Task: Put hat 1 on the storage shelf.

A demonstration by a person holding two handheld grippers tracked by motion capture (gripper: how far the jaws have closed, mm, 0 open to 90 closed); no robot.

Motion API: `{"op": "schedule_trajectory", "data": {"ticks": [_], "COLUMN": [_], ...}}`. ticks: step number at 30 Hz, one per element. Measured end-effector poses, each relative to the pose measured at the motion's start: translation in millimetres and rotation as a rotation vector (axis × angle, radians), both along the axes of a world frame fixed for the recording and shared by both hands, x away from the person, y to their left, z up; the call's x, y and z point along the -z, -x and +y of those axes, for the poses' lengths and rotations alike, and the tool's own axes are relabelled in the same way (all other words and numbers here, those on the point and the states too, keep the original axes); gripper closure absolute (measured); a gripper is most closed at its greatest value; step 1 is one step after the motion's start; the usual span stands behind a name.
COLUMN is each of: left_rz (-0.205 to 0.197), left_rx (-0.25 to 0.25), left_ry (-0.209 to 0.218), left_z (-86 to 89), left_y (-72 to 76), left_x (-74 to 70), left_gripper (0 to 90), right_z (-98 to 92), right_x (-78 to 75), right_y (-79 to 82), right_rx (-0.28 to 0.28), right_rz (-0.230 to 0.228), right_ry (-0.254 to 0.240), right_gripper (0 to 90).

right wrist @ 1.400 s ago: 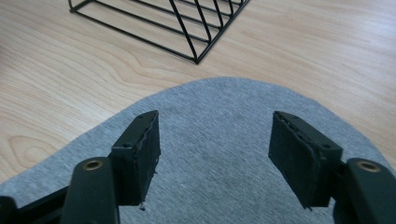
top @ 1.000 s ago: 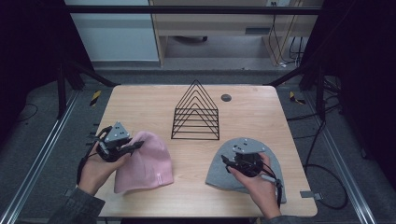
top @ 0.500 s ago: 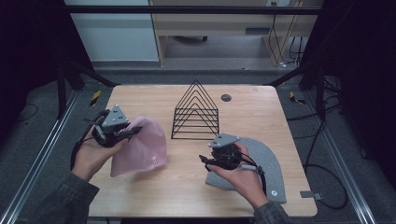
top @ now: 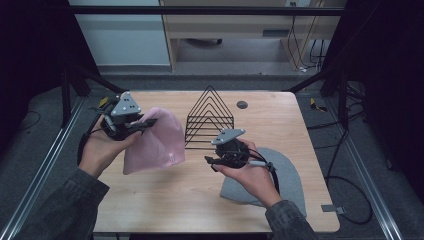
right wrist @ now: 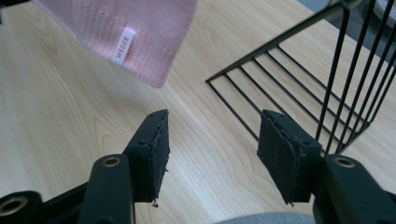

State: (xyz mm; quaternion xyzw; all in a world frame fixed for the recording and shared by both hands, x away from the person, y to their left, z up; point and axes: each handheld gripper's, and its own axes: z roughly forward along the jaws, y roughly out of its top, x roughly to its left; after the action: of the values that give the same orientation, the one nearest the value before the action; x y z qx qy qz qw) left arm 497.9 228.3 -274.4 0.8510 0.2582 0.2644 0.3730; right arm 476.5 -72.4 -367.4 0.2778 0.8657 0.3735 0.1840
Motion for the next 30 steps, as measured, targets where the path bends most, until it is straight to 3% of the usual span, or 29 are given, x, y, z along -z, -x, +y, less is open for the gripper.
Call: {"op": "schedule_trajectory", "data": {"ticks": [5,14,23,24,26,28,30], "left_rz": [-0.020,-0.026,-0.026,-0.027,-0.027,-0.029,-0.032], "left_rx": [0.020,0.054,0.096,0.098,0.101,0.098,0.098], "left_ry": [0.022,0.030,0.058,0.065,0.082,0.085,0.074], "left_z": [-6.3,-20.2,-32.4,-32.6,-32.5,-32.6,-31.5], "left_y": [2.3,4.8,9.4,9.5,9.1,9.0,8.0], "left_x": [-14.5,-20.5,-23.7,-24.5,-25.5,-26.1,-27.1], "left_gripper": [77.3,77.2,77.0,77.0,77.0,76.9,76.8], "right_z": [2.7,12.7,26.7,28.4,28.9,29.7,28.3], "right_x": [-8.4,-6.4,1.5,3.0,3.2,1.8,-0.5], "right_y": [-4.5,-11.0,-19.2,-20.9,-21.2,-20.0,-18.9], "right_rx": [-0.023,-0.042,-0.086,-0.102,-0.108,-0.131,-0.138], "right_rz": [0.003,0.020,0.070,0.083,0.084,0.072,0.069], "right_ry": [-0.016,-0.040,-0.059,-0.068,-0.068,-0.078,-0.084], "right_gripper": [47.0,48.4,49.9,55.3,58.0,73.4,79.9]}}
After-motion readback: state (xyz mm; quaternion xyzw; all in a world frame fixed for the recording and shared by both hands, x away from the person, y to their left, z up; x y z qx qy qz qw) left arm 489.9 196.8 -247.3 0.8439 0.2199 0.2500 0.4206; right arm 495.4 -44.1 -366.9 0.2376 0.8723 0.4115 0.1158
